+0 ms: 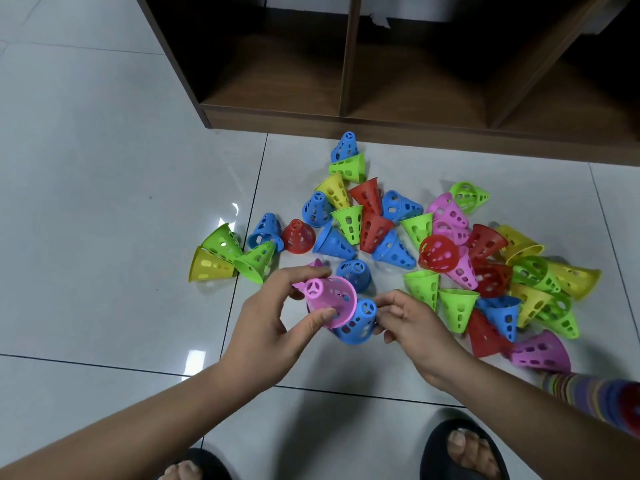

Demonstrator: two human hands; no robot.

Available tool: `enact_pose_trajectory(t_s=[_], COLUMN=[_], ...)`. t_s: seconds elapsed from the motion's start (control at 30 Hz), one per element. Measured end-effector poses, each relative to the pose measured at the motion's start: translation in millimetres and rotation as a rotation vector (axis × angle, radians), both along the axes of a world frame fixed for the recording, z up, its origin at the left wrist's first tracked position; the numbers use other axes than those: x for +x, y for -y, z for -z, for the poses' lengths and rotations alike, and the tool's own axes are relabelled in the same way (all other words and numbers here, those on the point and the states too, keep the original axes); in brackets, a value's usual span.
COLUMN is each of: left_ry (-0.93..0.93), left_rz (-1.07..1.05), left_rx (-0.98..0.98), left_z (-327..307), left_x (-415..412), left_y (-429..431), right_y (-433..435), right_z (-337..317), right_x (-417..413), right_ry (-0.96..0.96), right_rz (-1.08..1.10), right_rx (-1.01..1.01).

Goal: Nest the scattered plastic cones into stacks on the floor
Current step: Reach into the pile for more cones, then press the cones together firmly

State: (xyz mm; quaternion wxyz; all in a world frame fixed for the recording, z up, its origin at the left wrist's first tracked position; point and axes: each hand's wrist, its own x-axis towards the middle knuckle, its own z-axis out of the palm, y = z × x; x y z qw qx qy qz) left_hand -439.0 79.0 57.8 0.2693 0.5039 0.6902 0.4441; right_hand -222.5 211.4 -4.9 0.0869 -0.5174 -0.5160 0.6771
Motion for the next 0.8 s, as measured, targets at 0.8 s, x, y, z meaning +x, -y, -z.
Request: enact_pose_trajectory(t_s=[0.8], left_ry=[-0.313], left_rz=[0.098], left_rx=[-0.131], left_z=[57], left_x=[-45], left_y=[0], right_y=[-20], right_z=[0], right_x=[-17], right_ry=[0.197], right_rz=[-0.298], right_rx=[0.618])
